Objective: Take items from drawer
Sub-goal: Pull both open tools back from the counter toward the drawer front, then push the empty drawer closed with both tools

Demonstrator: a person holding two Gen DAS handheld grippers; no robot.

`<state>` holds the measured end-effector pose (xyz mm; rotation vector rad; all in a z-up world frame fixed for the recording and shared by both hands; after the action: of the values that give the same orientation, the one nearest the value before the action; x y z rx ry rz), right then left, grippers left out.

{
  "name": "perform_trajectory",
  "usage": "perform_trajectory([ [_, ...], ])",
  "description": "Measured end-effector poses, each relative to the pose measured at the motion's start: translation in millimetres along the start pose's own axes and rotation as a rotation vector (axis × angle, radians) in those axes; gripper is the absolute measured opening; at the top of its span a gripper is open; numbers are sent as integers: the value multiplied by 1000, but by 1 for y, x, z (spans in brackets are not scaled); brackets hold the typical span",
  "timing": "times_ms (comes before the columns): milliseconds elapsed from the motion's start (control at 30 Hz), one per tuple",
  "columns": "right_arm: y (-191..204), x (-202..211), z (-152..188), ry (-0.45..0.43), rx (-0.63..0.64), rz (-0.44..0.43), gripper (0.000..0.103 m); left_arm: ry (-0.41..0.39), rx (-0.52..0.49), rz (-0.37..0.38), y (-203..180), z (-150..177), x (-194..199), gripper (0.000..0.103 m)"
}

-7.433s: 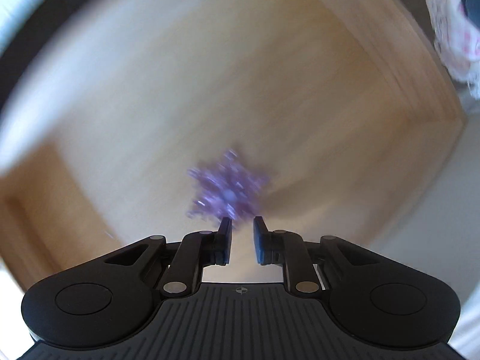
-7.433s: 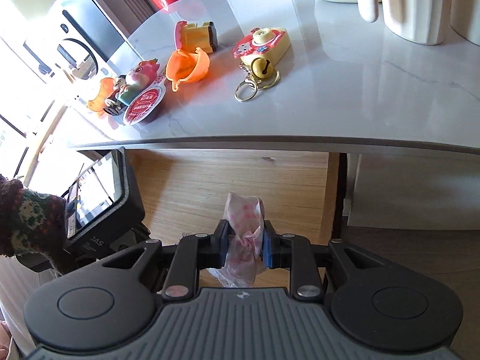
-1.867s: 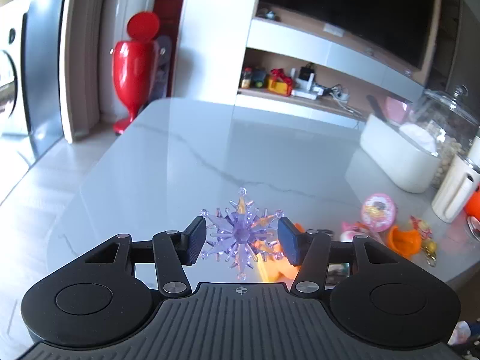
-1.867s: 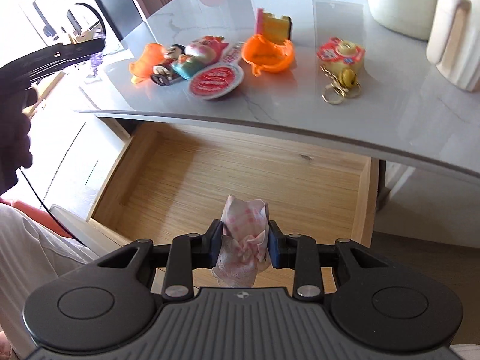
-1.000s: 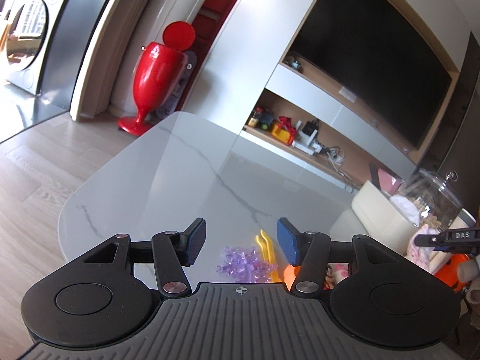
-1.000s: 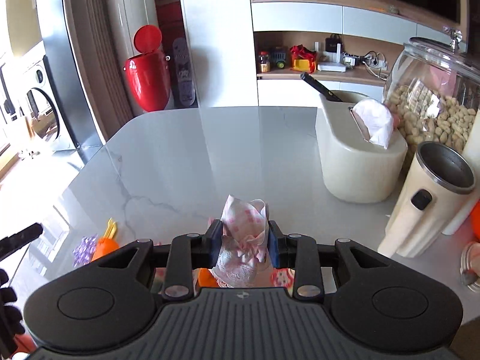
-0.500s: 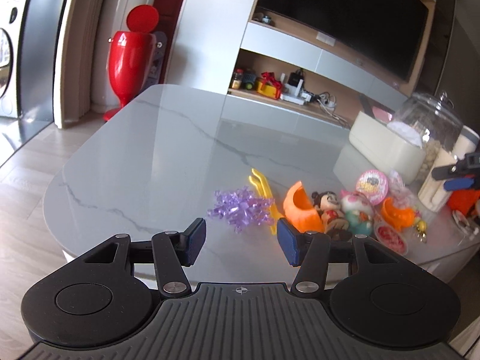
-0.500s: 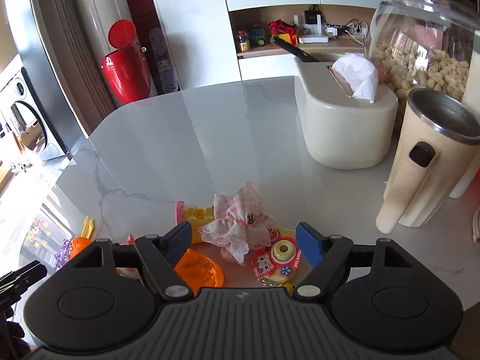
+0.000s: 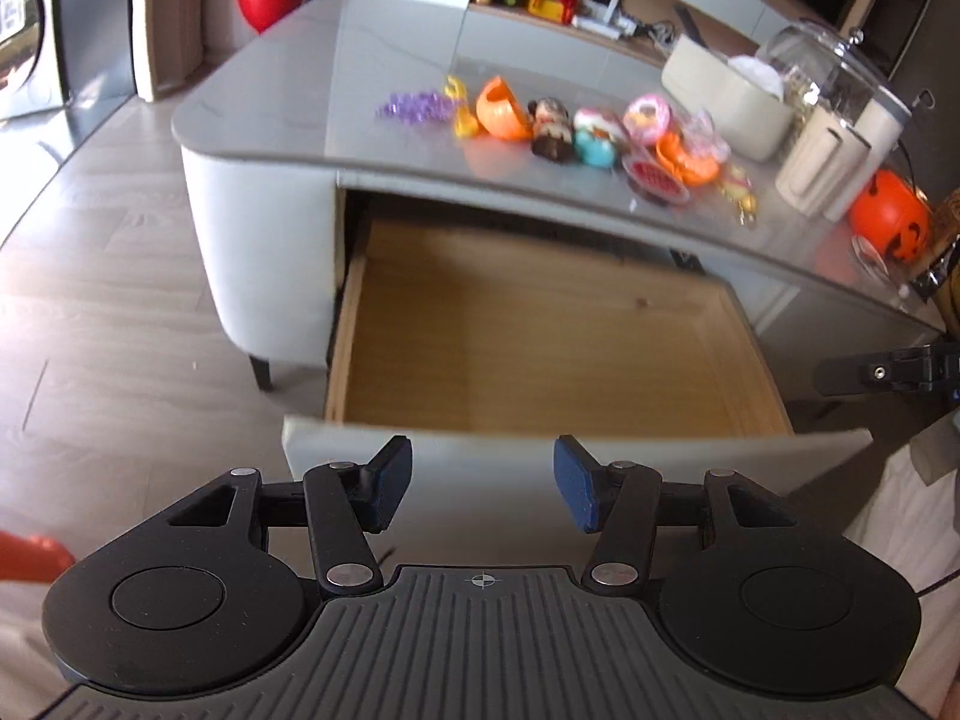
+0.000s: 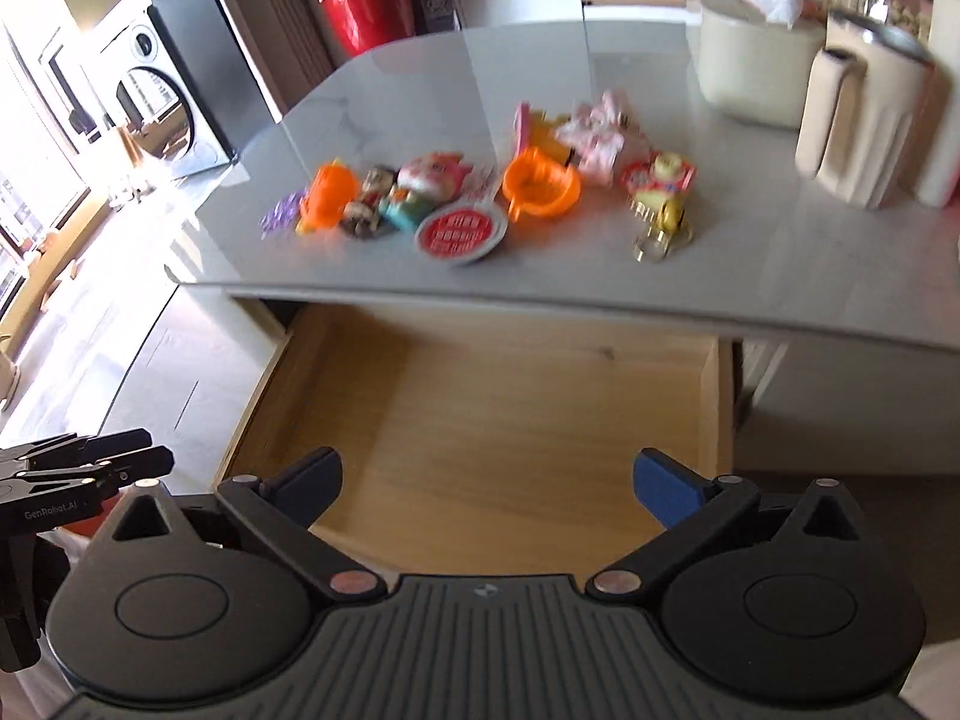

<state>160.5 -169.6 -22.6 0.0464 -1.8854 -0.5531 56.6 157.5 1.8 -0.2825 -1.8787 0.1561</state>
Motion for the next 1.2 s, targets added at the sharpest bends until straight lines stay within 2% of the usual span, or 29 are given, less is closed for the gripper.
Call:
perform_trajectory([
  [67, 5, -14, 24, 58, -7, -30, 103, 72, 25, 8, -8, 17, -11, 57],
  [167, 16, -38, 60, 126, 9, -28, 103, 132, 33, -5, -22, 32, -28, 57],
  [300, 16, -62, 92, 175, -51, -32, 103, 127, 35, -15, -39, 38, -42, 57],
  [400, 12, -79, 111, 185, -95, 4, 103, 96, 9, -79, -53, 35, -52, 57],
  [500, 11, -89, 121, 156, -91, 108, 103, 86, -32, -130, -65, 37, -65, 57],
  [567, 12, -79, 123, 84, -96, 121, 103, 80, -55, -155, -70, 39, -73, 57],
  [633, 16, -69, 123, -10, -84, 170, 103, 67, -71, -181, -73, 41, -82, 57],
  [767, 30, -67, 124, -95, -34, 289, 103, 54, -72, -205, -72, 42, -93, 56],
  [833, 29, -65, 123, -125, -52, 306, 103, 65, -44, -188, -66, 40, -98, 56],
  [967, 15, -75, 109, -106, -123, 287, 103, 54, 0, -164, -60, 32, -99, 56],
  [1100, 4, -78, 103, -126, -193, 258, 103, -14, -3, -189, -61, 24, -98, 56],
  [1200, 3, -79, 100, -140, -192, 263, 103, -27, 19, -178, -57, 17, -99, 57],
])
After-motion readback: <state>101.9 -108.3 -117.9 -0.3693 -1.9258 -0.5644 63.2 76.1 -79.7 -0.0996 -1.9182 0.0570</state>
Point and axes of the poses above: each gripper's, at about its wrist camera, not at the fingertips, and x roughly against the way its jaws point, y to its left, z to its underside, the point moved 2 cm from there along -x, roughly the way its jaws point, and after that the axes turned 15 degrees about y, right-handed, at the moved point
